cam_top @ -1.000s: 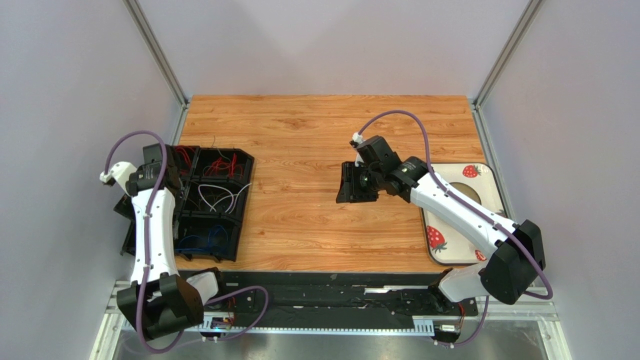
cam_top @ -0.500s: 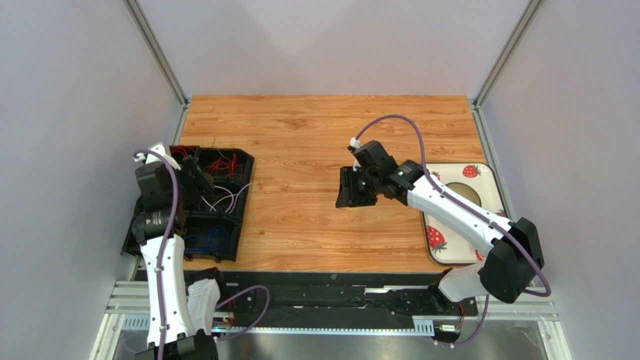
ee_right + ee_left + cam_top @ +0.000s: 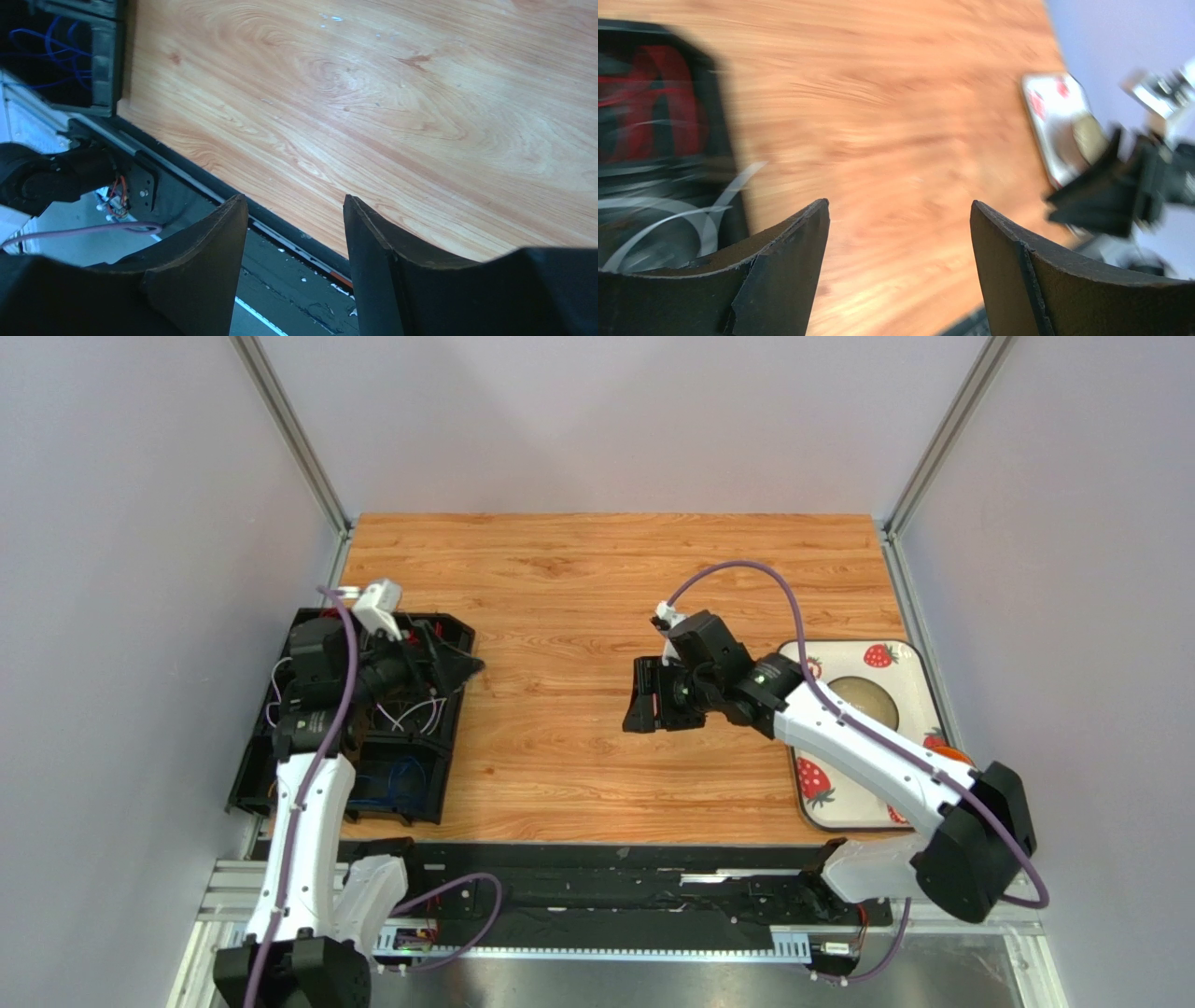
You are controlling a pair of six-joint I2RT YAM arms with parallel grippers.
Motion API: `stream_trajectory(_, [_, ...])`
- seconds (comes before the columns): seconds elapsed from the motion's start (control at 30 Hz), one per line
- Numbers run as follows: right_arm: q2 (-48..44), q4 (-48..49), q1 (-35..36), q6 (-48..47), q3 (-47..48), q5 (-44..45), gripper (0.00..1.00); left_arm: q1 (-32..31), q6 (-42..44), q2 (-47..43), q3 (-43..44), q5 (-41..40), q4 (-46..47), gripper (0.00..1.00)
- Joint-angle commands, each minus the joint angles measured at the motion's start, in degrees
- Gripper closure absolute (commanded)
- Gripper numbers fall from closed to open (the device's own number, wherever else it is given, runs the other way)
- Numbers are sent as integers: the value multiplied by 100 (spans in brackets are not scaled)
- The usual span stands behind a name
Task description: Untangle the cables
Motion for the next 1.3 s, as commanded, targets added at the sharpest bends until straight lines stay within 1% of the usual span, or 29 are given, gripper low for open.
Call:
stream_trajectory(0.0, [-775, 683, 225, -118, -225, 232, 39, -688, 132, 104, 142, 979, 310, 19])
stream_trajectory(0.07, [-1160, 868, 270, -75, -426, 643, 38, -803, 186, 8, 133, 819, 65, 19])
stream_trajectory(0.1, [-1284, 921, 270, -57, -506, 786, 38, -812, 212, -37, 125, 619, -50, 18])
stream_trajectory(0.17, [-1670, 1193, 270, -83, -786, 971, 37, -829, 282, -238, 90, 468, -383, 18])
stream_trajectory(0.23, [-1908, 1569, 270, -83, -1006, 1357, 36, -829, 318, -440, -24, 257, -578, 21])
stream_trajectory(0.27, [-1988, 1711, 278, -92, -1129, 1689, 36, -838, 309, -676, -60, 117, -770, 21])
stream_trajectory(0.3, [-2154, 1852, 270, -83, -1383, 1892, 34, -838, 274, -809, -95, -224, -868, 22])
stream_trajectory(0.37, [-2217, 2081, 270, -83, -1543, 2401, 34, -1083, 239, -1142, -148, -586, -991, 22])
stream_trajectory(0.47, [-2103, 2012, 270, -74, -1544, 2807, 33, -1330, 186, -1355, -227, -999, -930, 22])
stream_trajectory(0.63, [-1542, 1415, 270, -39, -1018, 2747, 34, -1436, 265, -1250, -166, -1045, -974, 22])
stream_trajectory(0.73, [-1199, 1160, 270, -57, -745, 2484, 37, -1436, 265, -1232, -165, -1036, -974, 23])
stream_trajectory(0.77, [-1146, 1133, 270, -83, -709, 2257, 37, -1436, 248, -1241, -165, -1079, -983, 23])
stream_trajectory(0.97, [-1153, 1650, 270, -171, -919, 1448, 37, -1436, 247, -1276, -174, -1185, -1000, 23])
stream_trajectory(1.07, [-1224, 1844, 270, -162, -1016, 1332, 37, -1436, 239, -1259, -174, -1194, -1000, 24])
stream_trajectory(1.23, [-1242, 1871, 270, -145, -1052, 1323, 37, -1445, 239, -1215, -165, -1229, -1018, 25])
stream_trajectory(1.27, [-1259, 1818, 278, -40, -1051, 1549, 37, -1445, 230, -1224, -165, -1255, -1018, 25])
